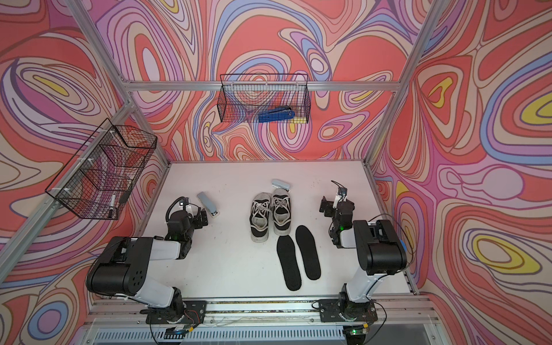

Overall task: Remove the insole from the shoe
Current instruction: Reset both arms

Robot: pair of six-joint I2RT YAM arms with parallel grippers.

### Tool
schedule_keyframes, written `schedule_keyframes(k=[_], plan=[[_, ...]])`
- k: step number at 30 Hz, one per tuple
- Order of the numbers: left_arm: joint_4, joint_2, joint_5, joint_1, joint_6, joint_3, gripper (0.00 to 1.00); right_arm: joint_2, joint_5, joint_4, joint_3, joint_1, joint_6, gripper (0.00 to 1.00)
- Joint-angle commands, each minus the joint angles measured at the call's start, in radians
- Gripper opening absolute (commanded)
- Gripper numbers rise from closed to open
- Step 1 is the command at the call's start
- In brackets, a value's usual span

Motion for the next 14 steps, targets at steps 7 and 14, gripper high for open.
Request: schedule_keyframes(k=[7,14], plan=[[0.016,0.005,0.029,-0.010,0.042,0.027,1.00,-0.003,-0.037,0.009,-0.007,0.004,-0.022,0.98],[0.035,0.000,0.142,0.005,0.062,0.016,1.00,-0.003,-0.038,0.009,-0.007,0.004,-0.023,0.98]])
